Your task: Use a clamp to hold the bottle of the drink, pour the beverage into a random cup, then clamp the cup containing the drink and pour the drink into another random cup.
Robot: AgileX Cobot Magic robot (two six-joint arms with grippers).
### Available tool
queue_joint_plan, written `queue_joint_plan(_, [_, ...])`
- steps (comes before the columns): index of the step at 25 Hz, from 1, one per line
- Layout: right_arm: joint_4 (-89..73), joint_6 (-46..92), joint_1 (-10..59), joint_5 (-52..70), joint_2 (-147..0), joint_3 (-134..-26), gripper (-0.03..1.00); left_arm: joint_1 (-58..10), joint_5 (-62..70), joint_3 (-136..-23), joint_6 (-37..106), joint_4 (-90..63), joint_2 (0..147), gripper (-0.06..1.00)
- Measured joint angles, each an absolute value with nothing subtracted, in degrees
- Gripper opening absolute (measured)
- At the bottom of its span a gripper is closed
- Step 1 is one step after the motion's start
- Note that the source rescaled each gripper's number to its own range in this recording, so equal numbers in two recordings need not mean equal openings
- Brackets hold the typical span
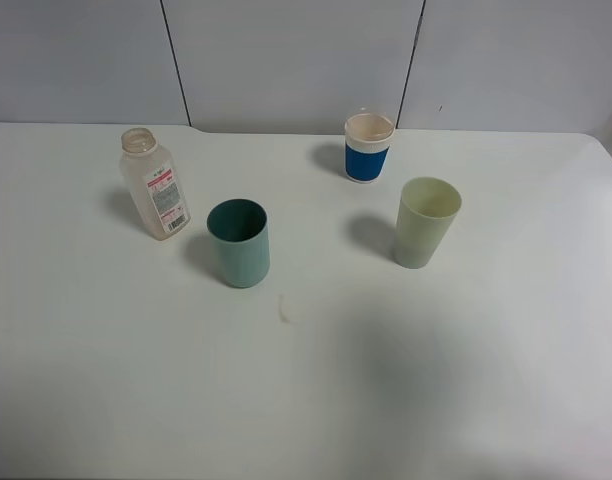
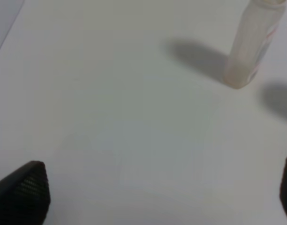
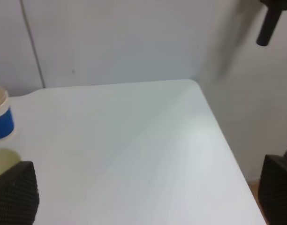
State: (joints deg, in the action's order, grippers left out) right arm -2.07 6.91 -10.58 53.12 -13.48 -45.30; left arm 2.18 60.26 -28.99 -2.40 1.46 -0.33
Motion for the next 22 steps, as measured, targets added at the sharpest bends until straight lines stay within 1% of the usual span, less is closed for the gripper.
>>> queue_joint_plan(5, [-2.08, 8.04, -8.83, 54.53, -6.7, -39.25, 0.83, 2.18, 60.26, -28.99, -2.4, 1.46, -0.33, 1.0])
queue_joint_plan(7, [-2.76, 8.04, -8.76, 55.11, -4.65, -37.4, 0.83, 2.18, 60.28, -28.99, -2.4, 1.46, -0.33, 1.0])
queue_joint_plan(11, [-5.26, 7.86, -8.76, 61.35, -2.3, -32.66, 0.83, 2.18, 60.28, -28.99, -2.4, 1.46, -0.33, 1.0])
queue_joint_plan(14, [-5.37, 7.86, -8.76, 61.89, -0.84, -29.47, 0.83, 2.18, 60.33, -28.99, -2.4, 1.46, -0.33, 1.0])
queue_joint_plan(22, [-5.08, 7.26, -8.76, 61.49, -0.34, -29.04, 0.83, 2.18, 60.33, -28.99, -2.4, 1.46, -0.33, 1.0])
